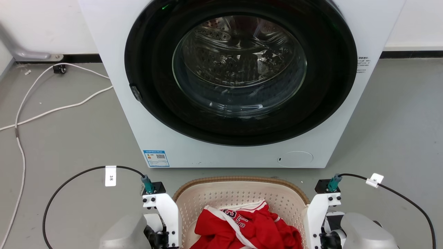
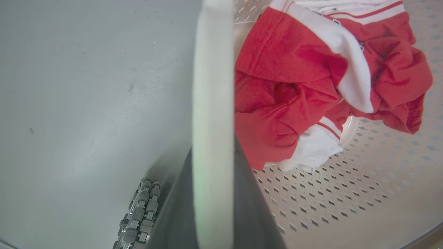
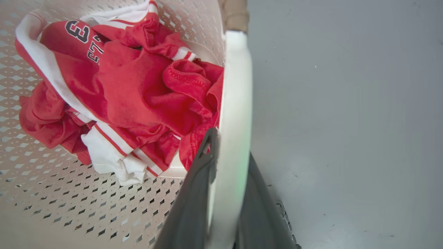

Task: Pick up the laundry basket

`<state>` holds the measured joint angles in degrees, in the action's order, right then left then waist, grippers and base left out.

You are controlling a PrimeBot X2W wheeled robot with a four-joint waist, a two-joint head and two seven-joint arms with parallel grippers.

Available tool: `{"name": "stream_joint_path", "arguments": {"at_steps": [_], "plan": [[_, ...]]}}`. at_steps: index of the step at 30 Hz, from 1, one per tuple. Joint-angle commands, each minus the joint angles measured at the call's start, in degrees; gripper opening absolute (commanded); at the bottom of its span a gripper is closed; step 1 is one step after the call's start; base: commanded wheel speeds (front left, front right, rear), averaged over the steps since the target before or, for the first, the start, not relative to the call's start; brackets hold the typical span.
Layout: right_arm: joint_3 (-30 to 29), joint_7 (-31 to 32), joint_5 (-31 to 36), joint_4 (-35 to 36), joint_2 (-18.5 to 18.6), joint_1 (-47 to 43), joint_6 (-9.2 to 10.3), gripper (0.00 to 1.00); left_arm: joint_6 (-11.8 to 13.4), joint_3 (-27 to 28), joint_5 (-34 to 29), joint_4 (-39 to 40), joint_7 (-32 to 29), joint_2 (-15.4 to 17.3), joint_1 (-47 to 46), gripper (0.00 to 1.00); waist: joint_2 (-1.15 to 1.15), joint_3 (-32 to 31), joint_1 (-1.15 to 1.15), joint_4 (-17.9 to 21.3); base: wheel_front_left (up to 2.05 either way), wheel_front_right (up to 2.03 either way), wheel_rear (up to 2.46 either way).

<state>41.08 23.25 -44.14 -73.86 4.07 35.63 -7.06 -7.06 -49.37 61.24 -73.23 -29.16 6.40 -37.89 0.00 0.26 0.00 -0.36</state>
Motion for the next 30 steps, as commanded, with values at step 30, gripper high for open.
{"name": "stream_joint_path", "arguments": {"at_steps": [30], "plan": [[1.7,0.2,-1.9,0.5,-2.2,2.2,-0.79,0.00,-0.7,-1.1,2.0,0.6,0.7,-2.5,-0.8,0.00,0.00,0.1,0.00,0.2,0.00,0.00,0.00]]}}
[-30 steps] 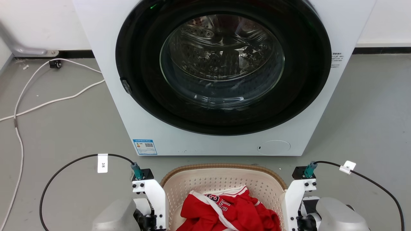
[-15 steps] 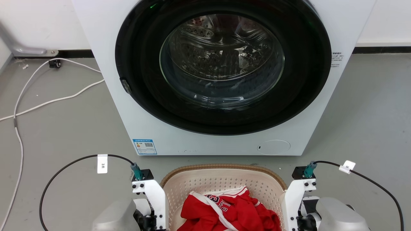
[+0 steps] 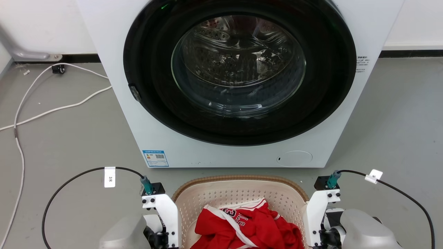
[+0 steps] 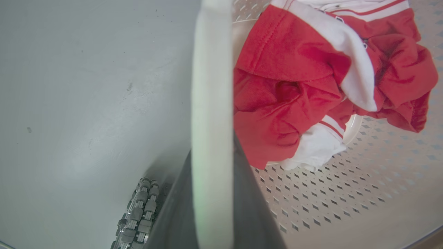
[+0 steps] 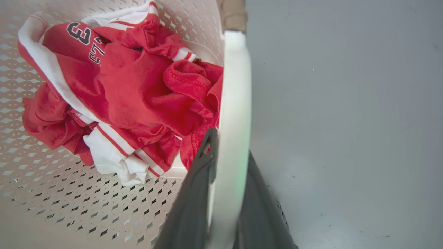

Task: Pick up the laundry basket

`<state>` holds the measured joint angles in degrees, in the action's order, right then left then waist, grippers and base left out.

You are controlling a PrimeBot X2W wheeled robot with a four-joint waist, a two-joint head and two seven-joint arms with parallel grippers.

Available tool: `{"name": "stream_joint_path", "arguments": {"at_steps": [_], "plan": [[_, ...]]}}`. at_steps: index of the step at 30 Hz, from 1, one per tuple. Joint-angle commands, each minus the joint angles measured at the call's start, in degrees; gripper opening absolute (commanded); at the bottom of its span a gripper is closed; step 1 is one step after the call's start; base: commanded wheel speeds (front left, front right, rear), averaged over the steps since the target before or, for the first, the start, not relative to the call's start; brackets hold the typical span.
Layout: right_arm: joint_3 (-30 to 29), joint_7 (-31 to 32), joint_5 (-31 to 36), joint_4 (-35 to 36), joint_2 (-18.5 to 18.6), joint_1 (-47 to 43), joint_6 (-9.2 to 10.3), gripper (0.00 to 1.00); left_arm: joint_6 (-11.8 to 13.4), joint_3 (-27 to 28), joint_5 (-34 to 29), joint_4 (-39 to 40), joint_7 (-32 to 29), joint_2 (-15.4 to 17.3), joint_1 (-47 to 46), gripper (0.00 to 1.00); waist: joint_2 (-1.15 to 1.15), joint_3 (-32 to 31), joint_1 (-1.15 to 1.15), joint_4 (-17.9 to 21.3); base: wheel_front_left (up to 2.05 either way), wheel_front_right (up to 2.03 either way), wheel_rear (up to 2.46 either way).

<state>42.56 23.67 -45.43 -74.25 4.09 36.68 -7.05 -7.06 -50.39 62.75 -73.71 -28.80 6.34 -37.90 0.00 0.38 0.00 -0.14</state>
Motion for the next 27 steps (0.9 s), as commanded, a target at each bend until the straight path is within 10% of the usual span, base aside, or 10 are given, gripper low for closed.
{"name": "stream_joint_path", "arguments": {"at_steps": [1,27], "plan": [[0.2,-0.2,-0.6,0.9,-2.2,1.1,-0.81,0.00,-0.8,-0.1,0.6,1.0,0.4,-2.4,-0.8,0.00,0.00,0.0,0.00,0.0,0.00,0.00,0.00],[1.3,-0.1,-2.3,0.8,-2.2,1.5,-0.81,0.00,-0.7,-0.8,1.3,0.6,1.6,-1.9,-1.8,0.00,0.00,0.0,0.00,0.2,0.00,0.00,0.00]]}}
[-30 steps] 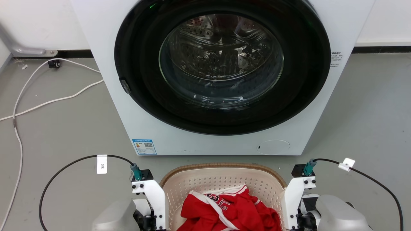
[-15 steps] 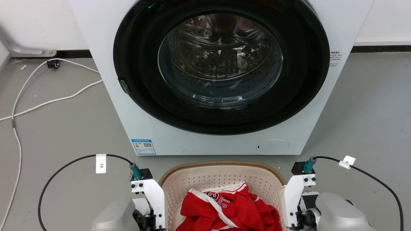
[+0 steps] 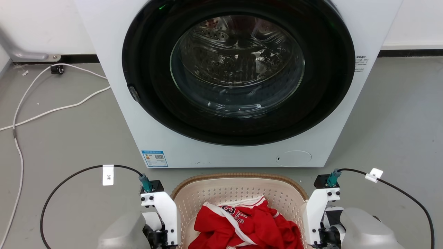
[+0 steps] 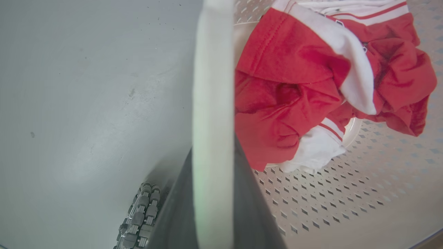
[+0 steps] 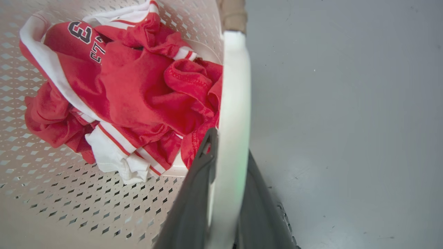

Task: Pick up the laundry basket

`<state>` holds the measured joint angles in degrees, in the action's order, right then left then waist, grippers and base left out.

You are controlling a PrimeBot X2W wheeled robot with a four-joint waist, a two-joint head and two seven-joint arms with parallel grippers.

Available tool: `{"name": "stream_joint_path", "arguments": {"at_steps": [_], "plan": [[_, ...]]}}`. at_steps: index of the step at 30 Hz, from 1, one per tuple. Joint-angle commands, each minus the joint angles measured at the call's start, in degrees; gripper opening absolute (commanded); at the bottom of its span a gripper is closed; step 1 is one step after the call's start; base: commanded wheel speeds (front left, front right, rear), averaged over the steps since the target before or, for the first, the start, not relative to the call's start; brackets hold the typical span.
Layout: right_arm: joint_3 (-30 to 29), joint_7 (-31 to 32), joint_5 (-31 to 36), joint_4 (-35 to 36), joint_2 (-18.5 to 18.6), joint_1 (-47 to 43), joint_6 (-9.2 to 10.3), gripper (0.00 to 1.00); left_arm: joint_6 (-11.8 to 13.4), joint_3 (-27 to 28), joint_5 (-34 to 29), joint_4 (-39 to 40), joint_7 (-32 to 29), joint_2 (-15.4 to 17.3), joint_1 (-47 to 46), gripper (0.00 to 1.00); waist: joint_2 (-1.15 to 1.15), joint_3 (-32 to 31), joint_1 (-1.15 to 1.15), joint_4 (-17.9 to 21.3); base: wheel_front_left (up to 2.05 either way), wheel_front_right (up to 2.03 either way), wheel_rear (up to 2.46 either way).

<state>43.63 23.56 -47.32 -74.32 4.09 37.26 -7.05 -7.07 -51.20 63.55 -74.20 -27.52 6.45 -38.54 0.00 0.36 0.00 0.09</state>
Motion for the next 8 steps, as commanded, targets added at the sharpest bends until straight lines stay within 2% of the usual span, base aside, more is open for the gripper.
{"name": "stream_joint_path", "arguments": {"at_steps": [1,8], "plan": [[0.2,0.0,-0.5,0.9,-2.2,0.9,-0.81,0.00,-0.7,0.0,0.5,1.1,0.4,-2.1,-1.1,0.00,0.00,0.0,0.00,0.0,0.00,0.00,0.00],[0.3,0.2,-0.9,0.9,-2.2,0.6,-0.81,0.00,-0.7,-0.2,0.8,1.0,0.5,-2.1,-1.2,0.00,0.00,-0.1,0.00,0.0,0.00,0.00,0.00]]}}
